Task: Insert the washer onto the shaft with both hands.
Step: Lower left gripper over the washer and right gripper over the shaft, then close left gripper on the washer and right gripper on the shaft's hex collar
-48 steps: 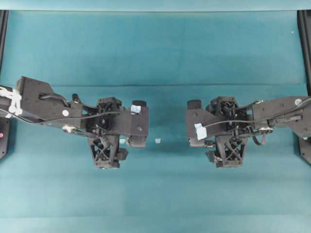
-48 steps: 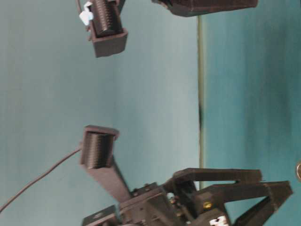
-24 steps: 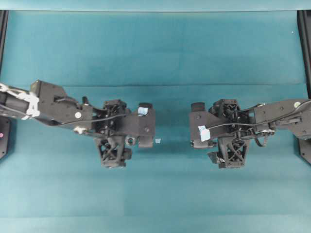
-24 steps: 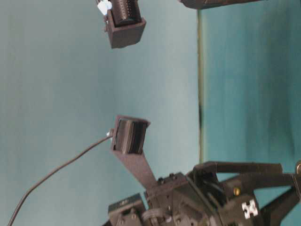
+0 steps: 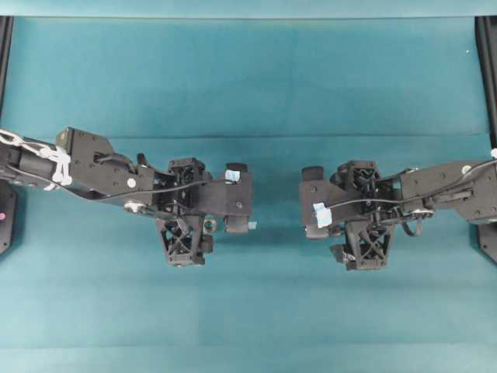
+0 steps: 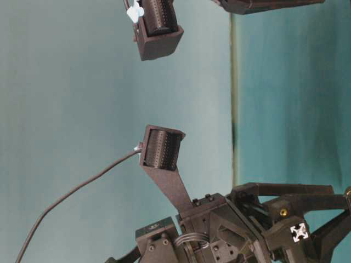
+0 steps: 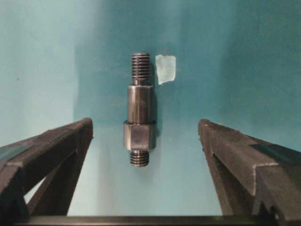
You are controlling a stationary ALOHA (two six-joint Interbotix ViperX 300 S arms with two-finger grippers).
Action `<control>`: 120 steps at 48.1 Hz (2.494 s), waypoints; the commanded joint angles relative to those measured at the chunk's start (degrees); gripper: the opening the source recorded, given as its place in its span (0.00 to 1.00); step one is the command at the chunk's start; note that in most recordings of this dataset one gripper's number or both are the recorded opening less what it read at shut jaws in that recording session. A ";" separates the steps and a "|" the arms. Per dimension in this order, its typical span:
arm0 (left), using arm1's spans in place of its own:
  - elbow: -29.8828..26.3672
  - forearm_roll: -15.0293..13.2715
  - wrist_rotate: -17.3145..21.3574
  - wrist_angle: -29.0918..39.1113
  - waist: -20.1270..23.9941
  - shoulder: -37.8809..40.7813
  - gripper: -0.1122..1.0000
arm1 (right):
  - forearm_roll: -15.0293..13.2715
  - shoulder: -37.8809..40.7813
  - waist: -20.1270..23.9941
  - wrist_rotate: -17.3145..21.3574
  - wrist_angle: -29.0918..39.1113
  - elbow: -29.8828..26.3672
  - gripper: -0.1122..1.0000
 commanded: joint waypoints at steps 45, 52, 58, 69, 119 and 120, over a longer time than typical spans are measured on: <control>0.62 0.18 -0.70 -3.08 -0.09 0.97 0.88 | 0.53 1.23 0.26 1.14 -3.16 1.67 0.91; 0.62 0.18 -0.70 -3.43 -0.09 1.05 0.88 | 0.44 1.85 0.26 1.14 -3.87 1.76 0.91; 0.62 0.18 -0.70 -3.52 -0.09 1.14 0.88 | 0.53 2.72 0.18 1.14 -4.13 1.49 0.91; 0.62 0.18 -0.70 -3.43 -0.09 1.23 0.88 | 0.53 3.16 -0.35 1.05 -4.48 1.58 0.91; 0.79 0.18 -0.09 -4.57 -0.53 1.23 0.61 | 0.62 3.43 -1.32 1.14 -3.16 1.49 0.46; 0.88 0.18 0.00 -4.57 -0.53 1.14 0.59 | 0.62 3.52 -1.41 1.14 -3.16 1.49 0.44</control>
